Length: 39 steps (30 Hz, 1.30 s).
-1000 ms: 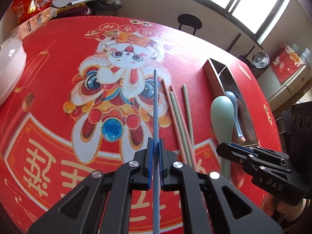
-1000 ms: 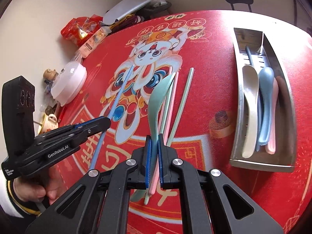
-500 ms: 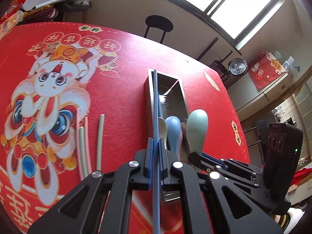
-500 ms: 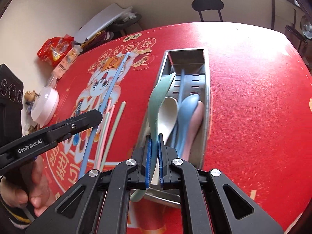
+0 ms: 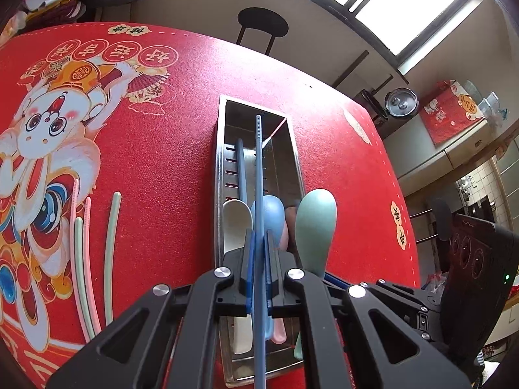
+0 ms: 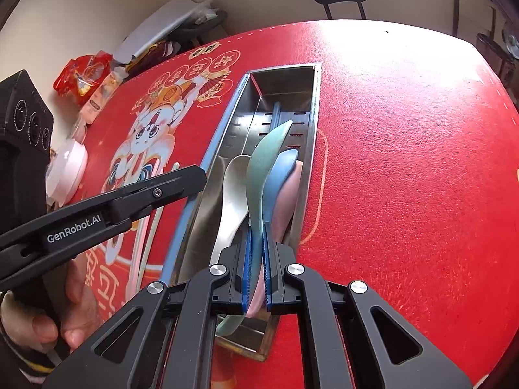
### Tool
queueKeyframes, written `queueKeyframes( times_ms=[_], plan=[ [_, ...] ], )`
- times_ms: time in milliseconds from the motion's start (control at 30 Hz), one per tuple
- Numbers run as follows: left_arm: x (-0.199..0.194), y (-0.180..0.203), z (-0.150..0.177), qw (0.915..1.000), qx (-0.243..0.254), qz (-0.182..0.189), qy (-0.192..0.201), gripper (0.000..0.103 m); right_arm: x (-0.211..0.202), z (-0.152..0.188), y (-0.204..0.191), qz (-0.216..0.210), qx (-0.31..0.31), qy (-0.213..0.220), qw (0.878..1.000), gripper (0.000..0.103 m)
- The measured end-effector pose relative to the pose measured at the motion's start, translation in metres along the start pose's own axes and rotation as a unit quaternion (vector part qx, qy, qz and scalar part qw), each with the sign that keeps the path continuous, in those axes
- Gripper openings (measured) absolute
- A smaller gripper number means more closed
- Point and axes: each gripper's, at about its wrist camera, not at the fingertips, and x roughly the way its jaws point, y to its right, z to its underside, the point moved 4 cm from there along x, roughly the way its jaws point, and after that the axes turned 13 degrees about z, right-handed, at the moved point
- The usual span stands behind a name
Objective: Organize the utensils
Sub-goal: 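Carry the mint green spoon and blue chopstick over the steel tray, then lower the spoon and chopstick into the tray and open both grippers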
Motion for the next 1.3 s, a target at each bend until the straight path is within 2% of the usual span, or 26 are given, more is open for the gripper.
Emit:
queueKeyframes(
  times_ms=[600,1000,1300],
  plan=[
    [0.006,-0.008,0.003,0.9999,-0.004,-0.007,-0.013,0.006,0.010,-0.002,-0.007,0.006,0.000,-0.009,1.000,0.007],
    [-0.028,-0.009,-0.004,0.9997,0.021,-0.014,0.003,0.006,-0.012,-0.006,-0.002,0.037,0.014,0.014,0.999,0.008],
    [-0.072,-0.033,-0.005,0.9987,0.028,-0.035,0.023,0.007,-0.028,-0.001,-0.006,0.054,0.022,0.028,0.998,0.008]
  ],
)
